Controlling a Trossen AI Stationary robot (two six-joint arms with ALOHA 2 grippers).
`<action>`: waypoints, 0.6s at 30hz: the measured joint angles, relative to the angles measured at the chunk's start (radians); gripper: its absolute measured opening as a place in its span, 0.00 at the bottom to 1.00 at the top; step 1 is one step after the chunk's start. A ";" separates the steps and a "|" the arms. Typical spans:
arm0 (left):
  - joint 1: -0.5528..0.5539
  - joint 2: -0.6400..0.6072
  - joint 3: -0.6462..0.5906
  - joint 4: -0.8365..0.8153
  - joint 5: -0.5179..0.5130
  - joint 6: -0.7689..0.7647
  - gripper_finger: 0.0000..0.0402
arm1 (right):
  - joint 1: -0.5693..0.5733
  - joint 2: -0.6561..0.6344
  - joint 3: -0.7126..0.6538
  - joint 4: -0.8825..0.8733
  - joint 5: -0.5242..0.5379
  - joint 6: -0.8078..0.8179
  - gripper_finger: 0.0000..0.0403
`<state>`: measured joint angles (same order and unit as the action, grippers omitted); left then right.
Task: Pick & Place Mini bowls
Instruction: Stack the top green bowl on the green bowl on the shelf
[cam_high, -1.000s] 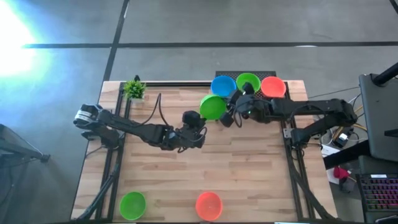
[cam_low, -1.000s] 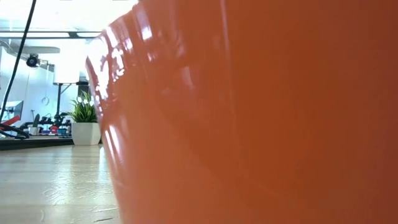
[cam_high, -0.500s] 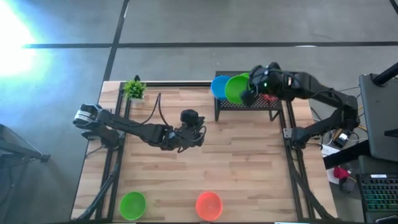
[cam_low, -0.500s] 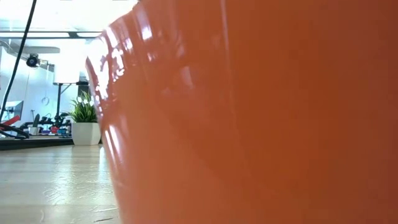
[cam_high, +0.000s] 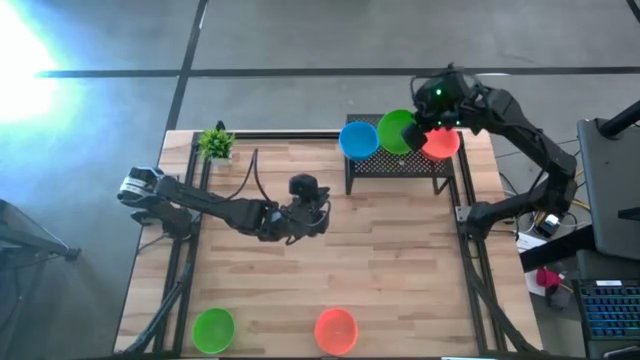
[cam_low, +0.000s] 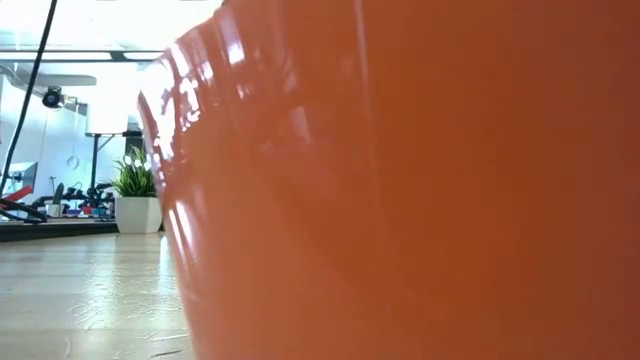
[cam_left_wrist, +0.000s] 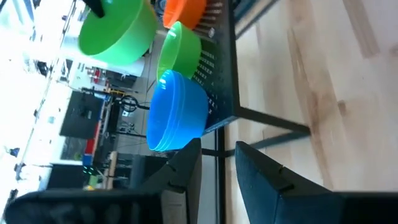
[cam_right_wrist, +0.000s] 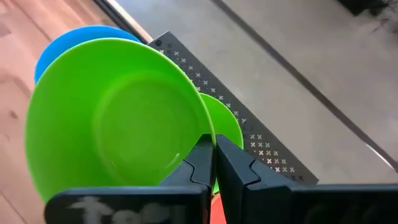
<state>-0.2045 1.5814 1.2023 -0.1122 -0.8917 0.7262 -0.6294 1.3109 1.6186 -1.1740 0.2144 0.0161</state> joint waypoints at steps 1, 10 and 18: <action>0.000 0.000 0.005 0.000 0.000 -0.020 0.24 | -0.018 0.000 -0.001 0.000 -0.026 -0.020 0.02; 0.001 -0.014 0.032 0.008 0.001 -0.144 0.24 | -0.115 0.054 -0.004 -0.001 -0.095 -0.105 0.02; 0.001 -0.018 0.033 0.007 0.003 -0.151 0.24 | -0.180 0.125 -0.005 -0.004 -0.092 -0.129 0.02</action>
<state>-0.2039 1.5635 1.2350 -0.1047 -0.8886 0.5751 -0.8095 1.4363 1.6138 -1.1779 0.1223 -0.1134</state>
